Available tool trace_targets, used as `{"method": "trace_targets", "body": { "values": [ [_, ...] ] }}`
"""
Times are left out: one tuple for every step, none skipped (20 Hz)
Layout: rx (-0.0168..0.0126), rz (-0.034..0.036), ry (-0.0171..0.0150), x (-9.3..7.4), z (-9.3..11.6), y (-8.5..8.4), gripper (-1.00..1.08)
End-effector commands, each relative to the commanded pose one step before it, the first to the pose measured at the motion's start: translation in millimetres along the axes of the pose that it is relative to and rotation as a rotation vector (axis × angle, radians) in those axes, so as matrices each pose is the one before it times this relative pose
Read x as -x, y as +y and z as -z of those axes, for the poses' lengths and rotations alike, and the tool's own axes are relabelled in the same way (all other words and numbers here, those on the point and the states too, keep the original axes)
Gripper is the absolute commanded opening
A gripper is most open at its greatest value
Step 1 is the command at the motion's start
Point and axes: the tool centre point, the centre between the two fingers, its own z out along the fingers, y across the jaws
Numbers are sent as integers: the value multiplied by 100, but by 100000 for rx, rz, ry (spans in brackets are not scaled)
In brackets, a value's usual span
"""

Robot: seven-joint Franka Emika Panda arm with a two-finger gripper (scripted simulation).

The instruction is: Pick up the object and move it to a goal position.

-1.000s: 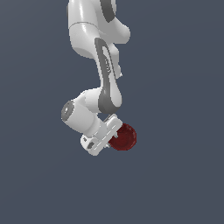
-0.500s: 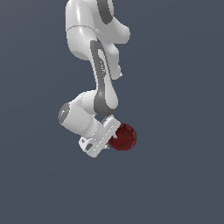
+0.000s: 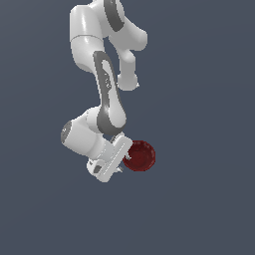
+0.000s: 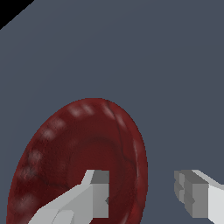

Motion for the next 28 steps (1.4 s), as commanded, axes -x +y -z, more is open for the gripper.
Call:
{"method": "trace_targets", "body": {
  "values": [
    [-388, 1162, 1320, -24, 33, 176, 28],
    [-79, 244, 302, 5, 11, 47, 28],
    [-56, 175, 217, 4, 9, 33, 28],
    [-33, 104, 129, 3, 5, 21, 28],
    [0, 0, 0, 17, -14, 24, 28],
    [81, -258, -225, 20, 21, -33, 28],
    [0, 0, 0, 2, -51, 3, 28],
    [0, 0, 0, 5, -153, 8, 28],
    [0, 0, 0, 9, -255, 12, 28],
    [-23, 71, 63, -20, -337, -20, 28],
    [0, 0, 0, 19, -459, 16, 28],
    [-32, 103, 87, -25, -508, -36, 28],
    [0, 0, 0, 22, -458, 9, 28],
    [-15, 53, 41, -7, -343, -22, 28],
    [0, 0, 0, 14, -254, 2, 28],
    [0, 0, 0, 9, -152, 1, 28],
    [0, 0, 0, 3, -51, 0, 28],
    [0, 0, 0, 0, 0, 0, -100],
    [0, 0, 0, 0, 0, 0, -100],
    [0, 0, 0, 0, 0, 0, -100],
    [0, 0, 0, 0, 0, 0, -100],
    [0, 0, 0, 0, 0, 0, -100],
    [0, 0, 0, 0, 0, 0, -100],
    [0, 0, 0, 0, 0, 0, -100],
    [0, 0, 0, 0, 0, 0, -100],
    [0, 0, 0, 0, 0, 0, -100],
    [0, 0, 0, 0, 0, 0, -100],
    [0, 0, 0, -6, 8, -16, -100]
  ]
}}
